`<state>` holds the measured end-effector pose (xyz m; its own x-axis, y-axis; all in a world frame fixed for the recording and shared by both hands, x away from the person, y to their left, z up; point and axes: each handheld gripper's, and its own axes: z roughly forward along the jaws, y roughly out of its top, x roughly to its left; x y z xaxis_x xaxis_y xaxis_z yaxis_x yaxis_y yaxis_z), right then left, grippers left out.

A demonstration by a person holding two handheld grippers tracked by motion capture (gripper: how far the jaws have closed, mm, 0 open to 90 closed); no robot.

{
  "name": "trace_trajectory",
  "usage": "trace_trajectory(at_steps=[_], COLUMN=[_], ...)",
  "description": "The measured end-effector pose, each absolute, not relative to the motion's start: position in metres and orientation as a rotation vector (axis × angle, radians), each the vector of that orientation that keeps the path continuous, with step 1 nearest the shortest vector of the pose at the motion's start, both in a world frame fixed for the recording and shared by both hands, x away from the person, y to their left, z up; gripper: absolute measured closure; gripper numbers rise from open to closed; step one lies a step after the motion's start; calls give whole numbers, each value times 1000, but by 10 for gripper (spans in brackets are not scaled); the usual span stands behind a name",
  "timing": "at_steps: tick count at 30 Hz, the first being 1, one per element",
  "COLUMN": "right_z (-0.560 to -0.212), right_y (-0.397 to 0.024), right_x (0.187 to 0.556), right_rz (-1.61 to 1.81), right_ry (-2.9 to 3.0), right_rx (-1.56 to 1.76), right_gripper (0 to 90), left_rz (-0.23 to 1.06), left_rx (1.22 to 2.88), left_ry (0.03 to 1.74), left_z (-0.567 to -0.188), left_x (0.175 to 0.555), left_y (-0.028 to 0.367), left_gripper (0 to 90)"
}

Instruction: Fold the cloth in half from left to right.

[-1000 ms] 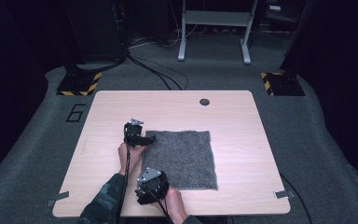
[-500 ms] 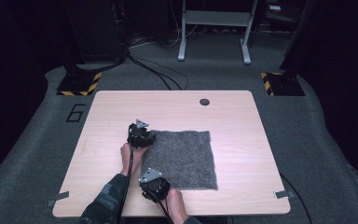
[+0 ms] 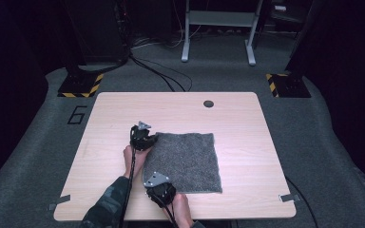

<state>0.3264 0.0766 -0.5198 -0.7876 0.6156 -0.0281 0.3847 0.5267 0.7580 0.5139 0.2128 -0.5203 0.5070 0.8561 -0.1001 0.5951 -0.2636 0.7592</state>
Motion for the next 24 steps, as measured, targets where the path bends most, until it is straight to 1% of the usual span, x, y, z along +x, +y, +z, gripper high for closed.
trace_trajectory(at_steps=[2, 11, 17, 22, 23, 24], right_z=[-517, -508, -495, -481, -481, -474], right_y=[75, 75, 78, 86, 86, 89], right_x=[325, 323, 322, 321, 321, 321], right_rz=[1146, 1194, 1253, 1305, 1305, 1338], right_ry=[2464, 2430, 2382, 2344, 2344, 2322], right_rx=[823, 801, 788, 756, 756, 743], right_gripper=[861, 863, 864, 865, 865, 865], left_rz=[435, 450, 486, 537, 537, 569], left_rx=[1956, 1954, 1934, 1913, 1913, 1925], left_ry=[1193, 1190, 1201, 1210, 1210, 1210], left_z=[-518, -501, -484, -461, -461, -450], left_x=[514, 513, 513, 513, 513, 513], left_y=[213, 217, 223, 233, 233, 238], left_gripper=[846, 847, 848, 849, 849, 849])
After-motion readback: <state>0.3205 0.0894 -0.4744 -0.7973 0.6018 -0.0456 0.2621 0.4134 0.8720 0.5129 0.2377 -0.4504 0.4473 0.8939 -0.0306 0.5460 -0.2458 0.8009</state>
